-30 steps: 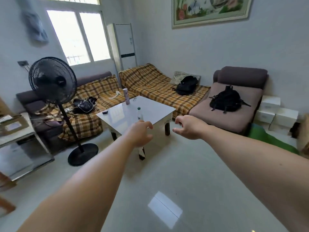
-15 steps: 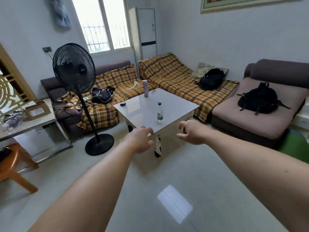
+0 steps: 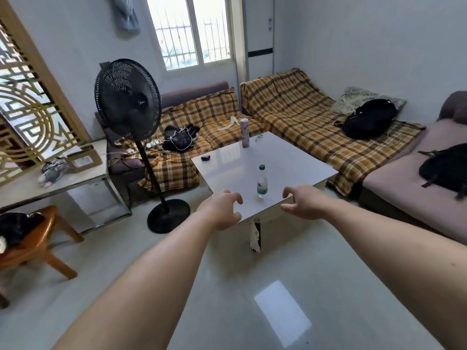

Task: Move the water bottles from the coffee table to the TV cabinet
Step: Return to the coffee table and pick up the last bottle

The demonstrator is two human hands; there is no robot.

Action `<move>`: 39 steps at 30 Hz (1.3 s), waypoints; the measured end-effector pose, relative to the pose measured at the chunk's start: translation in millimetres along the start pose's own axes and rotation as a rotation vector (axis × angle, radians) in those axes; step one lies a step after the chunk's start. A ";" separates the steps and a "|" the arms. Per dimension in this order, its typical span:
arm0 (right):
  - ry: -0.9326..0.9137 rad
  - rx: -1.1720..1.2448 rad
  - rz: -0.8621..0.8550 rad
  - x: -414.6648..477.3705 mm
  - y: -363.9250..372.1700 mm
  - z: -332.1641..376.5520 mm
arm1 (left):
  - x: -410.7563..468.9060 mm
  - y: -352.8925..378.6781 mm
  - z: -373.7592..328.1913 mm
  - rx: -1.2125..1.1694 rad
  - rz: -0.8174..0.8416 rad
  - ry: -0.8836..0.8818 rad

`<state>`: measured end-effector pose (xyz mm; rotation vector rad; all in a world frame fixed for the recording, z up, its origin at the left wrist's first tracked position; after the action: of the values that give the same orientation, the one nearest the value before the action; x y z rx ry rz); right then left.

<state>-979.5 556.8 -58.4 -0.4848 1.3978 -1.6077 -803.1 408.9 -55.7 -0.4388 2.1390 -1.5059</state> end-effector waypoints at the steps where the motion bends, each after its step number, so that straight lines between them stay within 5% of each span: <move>1: -0.005 0.000 0.006 11.9 -2.4 -3.0 | 11.9 -1.5 1.6 -0.002 -0.001 -0.009; 22: 0.153 -0.063 0.165 315.4 -39.6 -29.6 | 325.3 -45.2 125.2 -0.108 0.094 0.001; 39: 0.143 0.045 0.310 552.5 8.0 -106.5 | 533.0 14.7 138.0 -0.051 0.375 -0.076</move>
<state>-1335.1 161.1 -242.0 -0.1190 1.4590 -1.4386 -1169.3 29.7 -215.3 -0.0996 2.0629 -1.2075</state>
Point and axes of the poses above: each hand's wrist, its own x-axis towards the middle knuckle, its own y-axis out of the palm, z = x × y, the point moved 1 cm from there along x, towards the middle knuckle, and after that the axes turned 6 degrees about z, right-handed, at the moved point
